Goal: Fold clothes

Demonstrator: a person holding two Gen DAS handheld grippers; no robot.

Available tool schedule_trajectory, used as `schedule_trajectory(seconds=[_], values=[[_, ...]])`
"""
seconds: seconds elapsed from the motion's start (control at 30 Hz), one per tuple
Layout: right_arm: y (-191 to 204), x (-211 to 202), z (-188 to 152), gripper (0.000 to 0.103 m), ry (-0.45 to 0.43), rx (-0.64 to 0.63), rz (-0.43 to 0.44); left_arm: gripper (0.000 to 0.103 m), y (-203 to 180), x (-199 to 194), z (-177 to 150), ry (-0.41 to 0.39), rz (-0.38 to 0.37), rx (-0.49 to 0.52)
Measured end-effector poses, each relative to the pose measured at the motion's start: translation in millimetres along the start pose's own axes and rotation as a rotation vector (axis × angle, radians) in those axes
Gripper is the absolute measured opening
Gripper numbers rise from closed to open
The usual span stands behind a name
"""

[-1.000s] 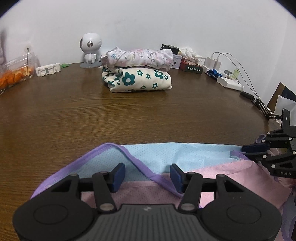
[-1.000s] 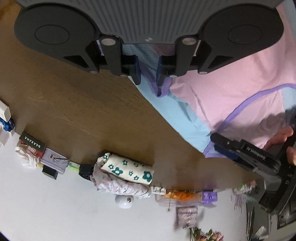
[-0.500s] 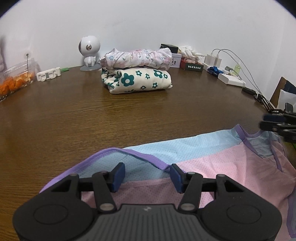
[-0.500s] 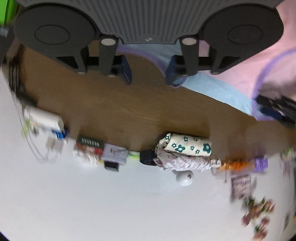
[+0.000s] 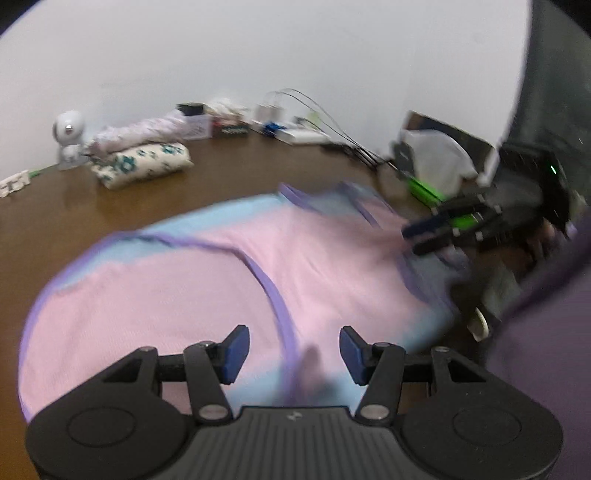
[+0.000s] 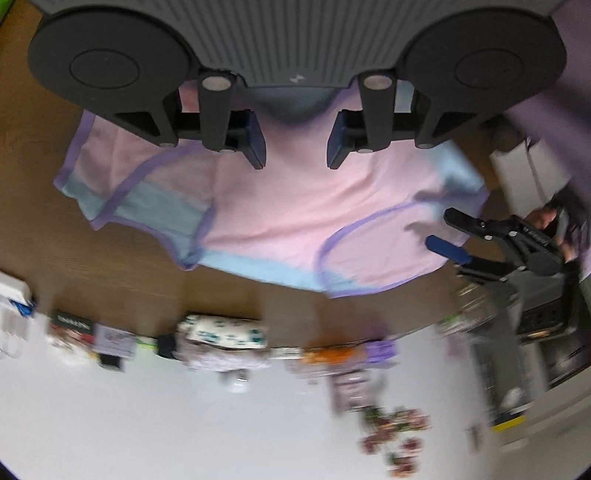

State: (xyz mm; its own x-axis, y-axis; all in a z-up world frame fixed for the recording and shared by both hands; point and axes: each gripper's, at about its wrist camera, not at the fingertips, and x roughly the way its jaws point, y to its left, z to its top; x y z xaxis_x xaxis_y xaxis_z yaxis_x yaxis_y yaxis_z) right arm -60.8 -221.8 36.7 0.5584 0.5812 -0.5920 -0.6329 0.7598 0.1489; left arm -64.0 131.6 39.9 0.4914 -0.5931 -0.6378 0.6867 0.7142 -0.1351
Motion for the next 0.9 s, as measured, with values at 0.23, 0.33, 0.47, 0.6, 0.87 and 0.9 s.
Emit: schedule_trajectory(seconds=[0.23,0.33,0.47,0.6,0.87,0.9], values=[[29.1,-26.7,-36.6,0.044,-0.011,-0.066,0.047,0.052,-23.8,-2.8,-30.2,0.010,-0.066,0.097],[38.2,-27.8,-52.1,0.046,-0.011,-0.064,0.045,0.039,-22.1,0.6,-36.4,0.010,-0.056,0.128],[48.5,-29.3,-62.2,0.049,-0.023,-0.084,0.023,0.012,-16.4,-3.7,-43.9,-0.021,-0.071,0.135],[55.8,-29.8,-62.4,0.049,-0.035,-0.115,0.031,0.007,-16.4,-13.2,-51.2,-0.067,-0.059,0.143],[61.5,-14.0,-63.7,0.033,-0.035,-0.137,0.030,0.025,-13.3,-16.0,-54.4,-0.074,-0.016,0.132],[60.8,-12.9,-63.5,0.019,-0.039,-0.133,0.031,0.018,-12.8,-14.0,-54.5,-0.069,-0.020,0.139]])
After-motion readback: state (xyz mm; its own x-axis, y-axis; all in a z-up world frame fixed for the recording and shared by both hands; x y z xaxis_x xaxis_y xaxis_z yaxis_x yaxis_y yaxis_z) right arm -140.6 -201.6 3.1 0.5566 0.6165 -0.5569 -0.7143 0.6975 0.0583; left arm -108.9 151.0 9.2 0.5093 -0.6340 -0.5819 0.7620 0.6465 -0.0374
